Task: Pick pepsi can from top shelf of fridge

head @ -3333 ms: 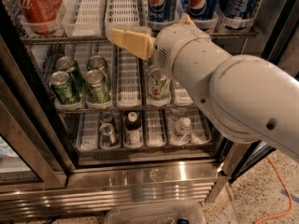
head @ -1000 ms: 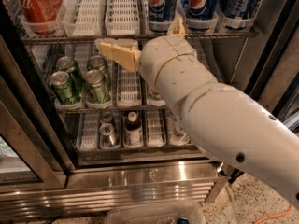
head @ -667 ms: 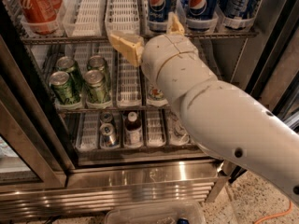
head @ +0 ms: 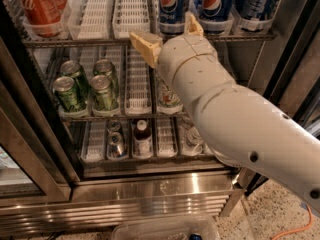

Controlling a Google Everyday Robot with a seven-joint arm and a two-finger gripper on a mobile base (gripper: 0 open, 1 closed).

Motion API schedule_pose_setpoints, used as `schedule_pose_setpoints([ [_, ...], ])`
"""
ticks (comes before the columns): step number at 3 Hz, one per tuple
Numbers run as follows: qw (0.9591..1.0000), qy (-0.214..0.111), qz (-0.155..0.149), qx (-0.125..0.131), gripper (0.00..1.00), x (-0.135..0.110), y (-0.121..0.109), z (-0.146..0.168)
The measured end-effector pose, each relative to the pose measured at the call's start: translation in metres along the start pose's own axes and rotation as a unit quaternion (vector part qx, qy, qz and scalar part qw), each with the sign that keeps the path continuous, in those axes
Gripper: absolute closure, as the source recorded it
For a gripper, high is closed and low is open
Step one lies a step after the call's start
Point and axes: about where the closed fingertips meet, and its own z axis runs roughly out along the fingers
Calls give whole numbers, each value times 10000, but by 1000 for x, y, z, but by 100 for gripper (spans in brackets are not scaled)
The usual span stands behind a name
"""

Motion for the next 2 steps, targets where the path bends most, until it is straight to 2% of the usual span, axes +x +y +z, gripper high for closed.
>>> schedule_pose_setpoints([
  [1, 9999, 16, -47, 162, 24, 3, -9, 2],
  [2, 9996, -14, -66, 261, 31, 3, -13, 6],
])
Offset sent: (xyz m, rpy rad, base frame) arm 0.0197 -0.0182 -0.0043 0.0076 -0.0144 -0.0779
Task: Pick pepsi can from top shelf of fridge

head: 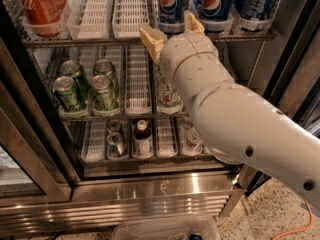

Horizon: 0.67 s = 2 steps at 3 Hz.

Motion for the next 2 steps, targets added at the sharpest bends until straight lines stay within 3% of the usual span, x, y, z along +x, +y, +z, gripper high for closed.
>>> schedule_pose_setpoints([
  [2, 9999, -108, -10, 99, 30, -3, -3, 12],
])
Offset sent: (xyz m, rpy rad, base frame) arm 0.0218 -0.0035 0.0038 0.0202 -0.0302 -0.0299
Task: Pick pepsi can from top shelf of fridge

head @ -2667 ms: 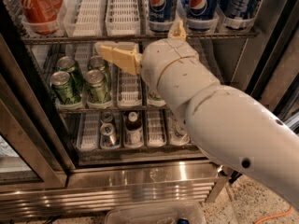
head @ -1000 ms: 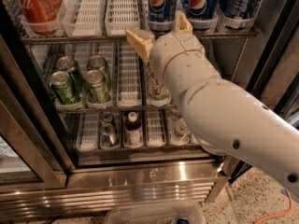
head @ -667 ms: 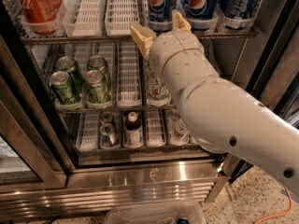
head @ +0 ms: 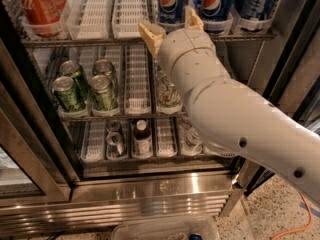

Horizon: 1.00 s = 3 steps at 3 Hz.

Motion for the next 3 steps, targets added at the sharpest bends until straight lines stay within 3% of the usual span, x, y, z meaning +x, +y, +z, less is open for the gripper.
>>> schedule_pose_setpoints([
  [3, 9999, -73, 3, 142, 32, -1, -11, 4],
])
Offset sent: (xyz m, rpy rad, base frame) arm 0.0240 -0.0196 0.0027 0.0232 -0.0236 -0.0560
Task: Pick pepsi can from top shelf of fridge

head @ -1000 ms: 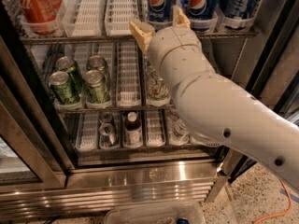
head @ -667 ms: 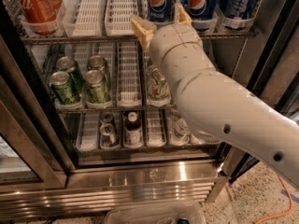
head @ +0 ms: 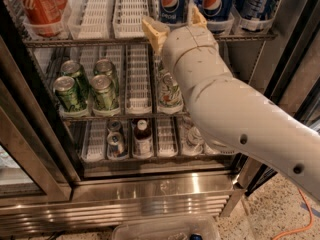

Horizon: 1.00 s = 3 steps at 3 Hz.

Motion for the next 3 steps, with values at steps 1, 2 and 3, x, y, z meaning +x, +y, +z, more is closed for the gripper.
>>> schedule_pose_setpoints([
  [1, 10000, -9, 12, 61, 31, 1, -4, 1],
  [2, 9999, -21, 25, 115, 31, 1, -7, 2],
  [3, 9998, -33, 41, 204, 31, 2, -15, 3],
])
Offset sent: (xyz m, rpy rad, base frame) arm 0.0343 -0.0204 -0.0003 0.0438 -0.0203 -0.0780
